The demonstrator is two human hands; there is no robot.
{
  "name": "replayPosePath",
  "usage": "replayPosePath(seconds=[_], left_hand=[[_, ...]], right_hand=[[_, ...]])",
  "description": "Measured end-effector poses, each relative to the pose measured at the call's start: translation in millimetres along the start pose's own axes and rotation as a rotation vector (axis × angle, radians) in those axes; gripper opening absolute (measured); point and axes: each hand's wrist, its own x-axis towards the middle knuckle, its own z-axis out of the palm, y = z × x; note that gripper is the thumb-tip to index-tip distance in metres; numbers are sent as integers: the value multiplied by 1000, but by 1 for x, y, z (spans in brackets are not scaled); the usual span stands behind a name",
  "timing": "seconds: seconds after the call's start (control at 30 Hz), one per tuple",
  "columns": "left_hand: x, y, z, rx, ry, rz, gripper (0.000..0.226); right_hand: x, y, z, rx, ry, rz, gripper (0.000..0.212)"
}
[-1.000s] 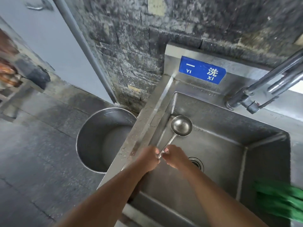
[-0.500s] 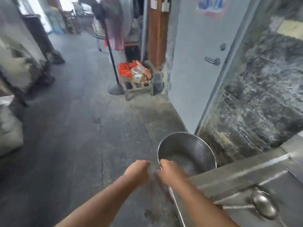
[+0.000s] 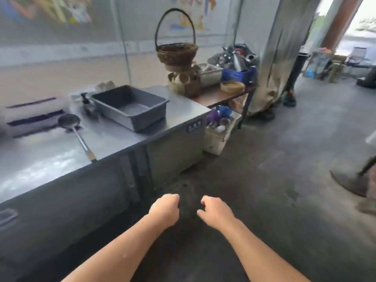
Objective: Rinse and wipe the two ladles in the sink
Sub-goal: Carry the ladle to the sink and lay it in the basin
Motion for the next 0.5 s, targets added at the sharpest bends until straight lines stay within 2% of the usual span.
replayPosePath(seconds=[0.17, 0.4, 0.5], left_hand=[[20, -145, -62, -50, 141, -259, 40], [87, -295, -133, -56, 161, -500, 43], [124, -351, -158, -101, 166, -584, 36]], right_hand=[[102, -163, 14, -112, -92, -327, 44], [242, -325, 38, -196, -166, -590, 47], [306, -387, 45, -231, -213, -640, 38]])
